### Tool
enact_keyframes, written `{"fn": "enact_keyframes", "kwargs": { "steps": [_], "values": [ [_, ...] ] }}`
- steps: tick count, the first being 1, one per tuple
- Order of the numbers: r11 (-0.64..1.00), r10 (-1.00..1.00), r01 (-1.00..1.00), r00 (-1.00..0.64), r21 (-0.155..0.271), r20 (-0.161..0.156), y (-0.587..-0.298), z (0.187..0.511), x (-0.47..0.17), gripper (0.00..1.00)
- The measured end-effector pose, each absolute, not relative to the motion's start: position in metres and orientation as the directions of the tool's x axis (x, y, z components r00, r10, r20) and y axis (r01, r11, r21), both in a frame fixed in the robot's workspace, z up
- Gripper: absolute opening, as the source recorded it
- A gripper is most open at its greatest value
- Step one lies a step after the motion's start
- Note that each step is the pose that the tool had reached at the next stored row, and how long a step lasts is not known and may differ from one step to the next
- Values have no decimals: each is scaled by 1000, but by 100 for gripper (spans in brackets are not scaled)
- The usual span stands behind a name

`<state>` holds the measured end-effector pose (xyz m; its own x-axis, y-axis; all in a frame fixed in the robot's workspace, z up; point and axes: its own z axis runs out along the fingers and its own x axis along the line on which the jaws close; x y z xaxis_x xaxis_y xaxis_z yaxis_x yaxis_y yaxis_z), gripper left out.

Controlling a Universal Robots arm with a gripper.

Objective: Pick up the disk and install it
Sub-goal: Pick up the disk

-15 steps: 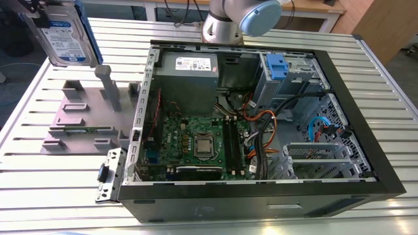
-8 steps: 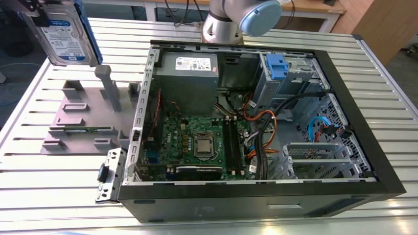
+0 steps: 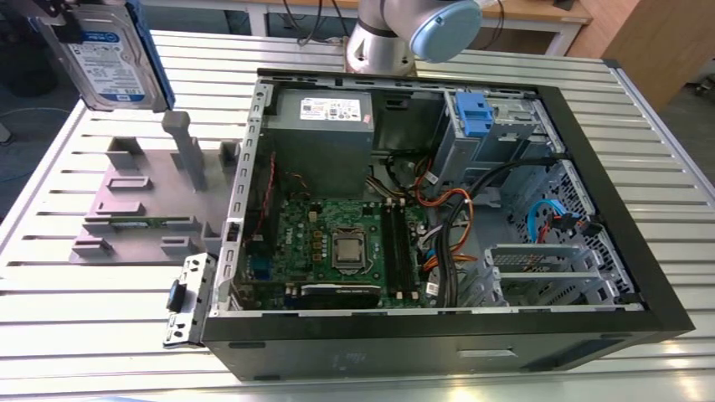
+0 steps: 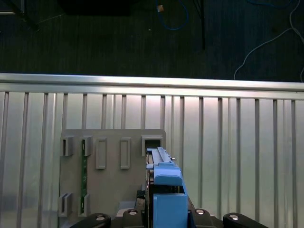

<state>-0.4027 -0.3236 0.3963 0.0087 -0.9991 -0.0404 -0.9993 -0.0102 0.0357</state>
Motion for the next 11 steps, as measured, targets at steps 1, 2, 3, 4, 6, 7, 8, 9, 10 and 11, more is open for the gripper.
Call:
{"fn": "enact_keyframes", "kwargs": {
  "steps": [1,2,3,4,6,7,8,9,10,11],
  "values": [
    [-10,-999,-999,9,36,-40,-324,397,-403,37],
    [-10,-999,-999,9,36,-40,-324,397,-403,37],
    [-10,-999,-999,9,36,-40,-324,397,-403,37],
    [-10,-999,-999,9,36,-40,-324,398,-403,37],
    [-10,-999,-999,9,36,-40,-324,398,-403,37],
    [-10,-999,-999,9,36,-40,-324,399,-403,37],
    [-10,-999,-999,9,36,-40,-324,399,-403,37],
    [-10,-999,-999,9,36,-40,-324,399,-403,37],
    [-10,-999,-999,9,36,-40,-324,399,-403,37],
    [-10,-999,-999,9,36,-40,-324,400,-403,37]
  ]
}}
